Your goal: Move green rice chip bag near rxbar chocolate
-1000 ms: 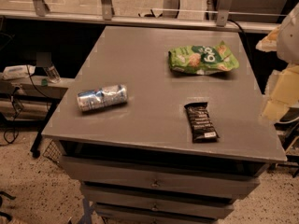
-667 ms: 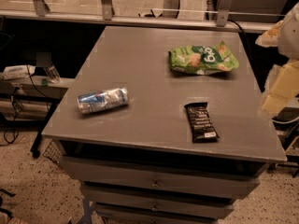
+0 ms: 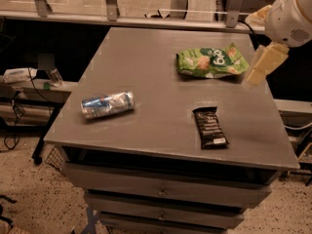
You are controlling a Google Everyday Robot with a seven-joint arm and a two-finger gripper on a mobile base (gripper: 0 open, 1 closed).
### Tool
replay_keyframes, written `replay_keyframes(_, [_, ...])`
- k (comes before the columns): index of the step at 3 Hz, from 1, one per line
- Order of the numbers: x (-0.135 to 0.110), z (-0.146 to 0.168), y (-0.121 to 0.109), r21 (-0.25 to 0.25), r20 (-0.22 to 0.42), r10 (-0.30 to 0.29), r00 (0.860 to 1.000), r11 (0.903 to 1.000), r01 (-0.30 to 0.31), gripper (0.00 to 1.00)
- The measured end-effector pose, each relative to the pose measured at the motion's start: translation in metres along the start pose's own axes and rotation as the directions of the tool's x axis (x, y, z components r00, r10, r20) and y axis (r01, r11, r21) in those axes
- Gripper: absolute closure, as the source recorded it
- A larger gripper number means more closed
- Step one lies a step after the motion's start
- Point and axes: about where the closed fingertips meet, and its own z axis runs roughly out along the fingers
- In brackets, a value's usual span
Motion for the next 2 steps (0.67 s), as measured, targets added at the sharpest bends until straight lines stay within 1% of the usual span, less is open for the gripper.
replay_keyframes(1, [-0.010, 0.044, -0.040, 0.070, 0.023, -0.012, 1.000, 0.9975, 0.010, 0.00])
replay_keyframes(2, [-0.009, 0.088, -0.069, 0.098, 0.011, 0.022, 1.000, 0.9949, -0.023, 0.00])
